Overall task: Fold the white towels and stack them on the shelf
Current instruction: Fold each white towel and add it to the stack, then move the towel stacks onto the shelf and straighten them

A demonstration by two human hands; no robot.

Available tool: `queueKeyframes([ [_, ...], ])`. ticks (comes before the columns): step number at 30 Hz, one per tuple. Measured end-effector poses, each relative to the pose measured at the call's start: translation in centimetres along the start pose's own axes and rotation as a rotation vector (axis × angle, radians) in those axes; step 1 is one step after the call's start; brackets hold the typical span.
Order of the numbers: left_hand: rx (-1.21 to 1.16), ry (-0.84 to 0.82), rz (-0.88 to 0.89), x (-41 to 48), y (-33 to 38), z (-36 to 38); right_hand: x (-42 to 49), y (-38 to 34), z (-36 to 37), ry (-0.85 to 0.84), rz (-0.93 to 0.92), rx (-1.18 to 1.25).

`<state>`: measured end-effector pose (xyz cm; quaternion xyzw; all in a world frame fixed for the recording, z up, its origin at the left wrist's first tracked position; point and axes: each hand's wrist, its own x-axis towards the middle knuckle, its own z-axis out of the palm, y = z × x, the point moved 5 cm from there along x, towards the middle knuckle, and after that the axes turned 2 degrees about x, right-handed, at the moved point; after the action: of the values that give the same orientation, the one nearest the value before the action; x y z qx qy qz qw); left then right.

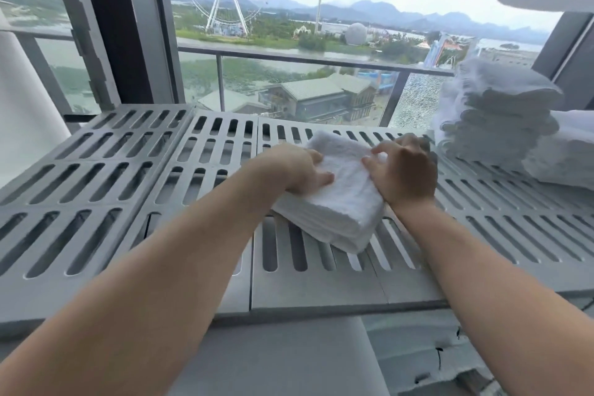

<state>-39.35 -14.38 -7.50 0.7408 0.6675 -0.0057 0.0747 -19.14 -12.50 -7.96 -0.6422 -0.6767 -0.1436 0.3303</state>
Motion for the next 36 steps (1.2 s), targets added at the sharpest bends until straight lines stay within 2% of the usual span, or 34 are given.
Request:
queueKeyframes([
  [4, -0.037, -0.004, 0.087, -1.1, 3.1, 0.3, -0.5, 3.6, -1.9, -0.086, 0.221, 0.071],
  [7, 0.034, 0.046, 0.005, -1.6, 5.0, 0.8, -1.5, 6.0, -2.4, -0.228, 0.361, 0.072],
  [10, 0.057, 0.109, -0.030, -1.7, 6.7, 0.8, -2.6, 7.0, -2.3, -0.361, 0.430, 0.075],
  [12, -0.003, 0.118, -0.005, -1.9, 7.8, 0.9, -3.0, 7.2, -2.6, -0.359, 0.423, 0.135],
  [16, -0.044, 0.220, -0.003, -2.4, 9.5, 1.1, -3.8, 7.8, -3.7, -0.266, 0.379, 0.582],
  [18, -0.097, 0.289, 0.014, -2.6, 10.9, 1.1, -4.3, 8.5, -4.1, -0.277, 0.353, 0.797],
  [21, -0.135, 0.417, 0.035, -3.1, 13.6, 0.3, -4.5, 10.1, -5.0, -0.336, 0.295, 0.918],
  [26, -0.147, 0.580, 0.075, -3.2, 20.1, -1.1, -3.8, 15.6, -8.0, -0.337, 0.287, 0.918],
  [36, -0.212, 0.579, 0.139, -0.2, 38.4, -0.1, -2.5, 32.5, -13.3, -0.169, 0.366, 0.775],
])
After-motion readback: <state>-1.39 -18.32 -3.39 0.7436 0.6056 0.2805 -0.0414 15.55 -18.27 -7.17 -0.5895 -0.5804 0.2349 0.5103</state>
